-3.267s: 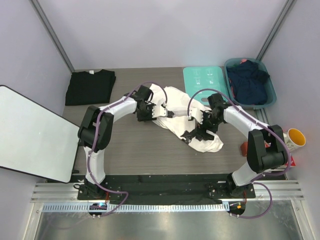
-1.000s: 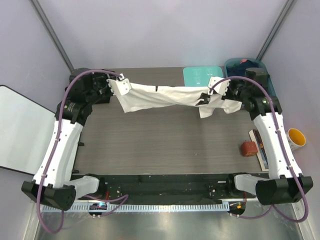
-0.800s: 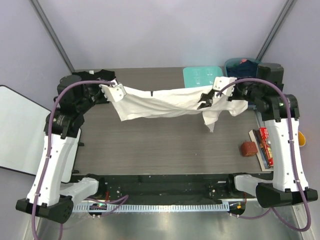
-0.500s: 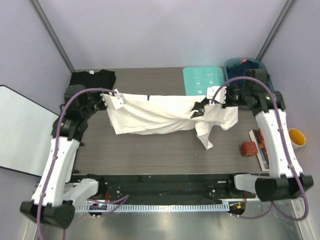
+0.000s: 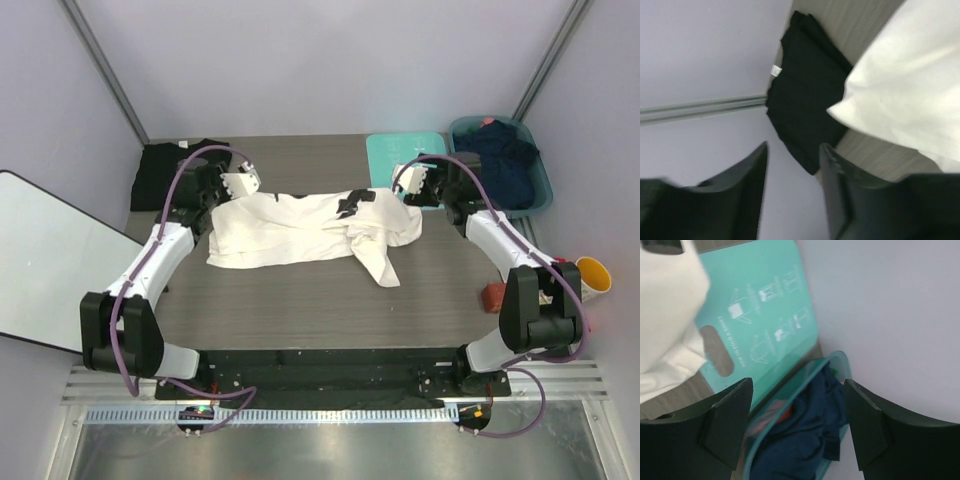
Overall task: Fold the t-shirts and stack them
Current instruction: Flatten the tshirt out
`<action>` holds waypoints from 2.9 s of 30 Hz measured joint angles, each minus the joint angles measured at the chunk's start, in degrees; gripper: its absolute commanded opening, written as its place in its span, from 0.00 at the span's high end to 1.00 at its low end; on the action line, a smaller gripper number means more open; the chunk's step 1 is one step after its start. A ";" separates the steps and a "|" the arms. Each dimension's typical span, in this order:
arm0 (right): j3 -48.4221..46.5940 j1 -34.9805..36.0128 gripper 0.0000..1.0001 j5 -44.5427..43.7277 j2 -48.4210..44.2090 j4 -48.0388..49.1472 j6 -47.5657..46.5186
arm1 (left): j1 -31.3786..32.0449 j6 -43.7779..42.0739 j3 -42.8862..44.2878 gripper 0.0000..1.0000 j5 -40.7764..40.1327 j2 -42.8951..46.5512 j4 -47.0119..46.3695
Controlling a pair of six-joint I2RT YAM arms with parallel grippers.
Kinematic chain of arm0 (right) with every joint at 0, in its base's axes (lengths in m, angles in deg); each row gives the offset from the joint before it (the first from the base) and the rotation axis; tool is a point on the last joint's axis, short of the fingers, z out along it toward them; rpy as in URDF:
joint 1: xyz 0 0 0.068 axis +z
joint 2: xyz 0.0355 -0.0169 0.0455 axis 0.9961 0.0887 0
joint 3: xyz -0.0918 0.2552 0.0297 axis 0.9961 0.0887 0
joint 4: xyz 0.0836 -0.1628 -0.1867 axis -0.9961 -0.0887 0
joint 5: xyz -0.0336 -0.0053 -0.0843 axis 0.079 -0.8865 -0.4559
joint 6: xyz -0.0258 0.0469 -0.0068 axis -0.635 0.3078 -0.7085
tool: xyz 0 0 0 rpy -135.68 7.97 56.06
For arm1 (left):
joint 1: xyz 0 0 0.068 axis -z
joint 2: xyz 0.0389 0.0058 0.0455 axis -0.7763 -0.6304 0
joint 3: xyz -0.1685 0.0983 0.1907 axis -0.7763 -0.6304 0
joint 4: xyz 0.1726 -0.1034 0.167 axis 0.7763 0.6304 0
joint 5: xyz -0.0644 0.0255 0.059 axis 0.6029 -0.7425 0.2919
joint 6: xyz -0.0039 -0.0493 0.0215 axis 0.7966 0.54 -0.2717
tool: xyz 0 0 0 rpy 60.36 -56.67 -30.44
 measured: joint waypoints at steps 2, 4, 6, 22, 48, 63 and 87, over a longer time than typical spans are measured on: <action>0.09 0.07 0.22 -1.22 -2.32 2.64 2.23 | -0.02 1.11 -0.09 0.26 -0.94 0.26 -2.32; -0.15 0.04 0.22 -0.50 -5.42 0.37 3.69 | -0.02 1.95 -0.55 0.23 -1.25 1.14 -3.58; -2.67 0.02 0.25 2.97 -8.63 -8.96 3.76 | 0.00 2.47 -1.44 0.26 -1.09 2.58 -3.72; -6.03 14.49 0.39 14.67 -2.56 -36.13 7.87 | 1.79 -0.72 -8.13 0.32 12.81 9.03 14.38; -14.93 21.94 0.43 13.40 16.70 -24.85 15.32 | 2.38 2.12 -9.33 0.36 12.13 7.78 15.52; -15.17 21.99 0.94 10.43 18.21 -24.81 14.75 | 2.38 2.89 -9.35 0.33 11.80 3.96 13.88; -16.13 21.99 0.95 7.72 18.71 -24.83 14.21 | 1.38 -0.85 -13.00 0.34 11.56 -5.75 6.45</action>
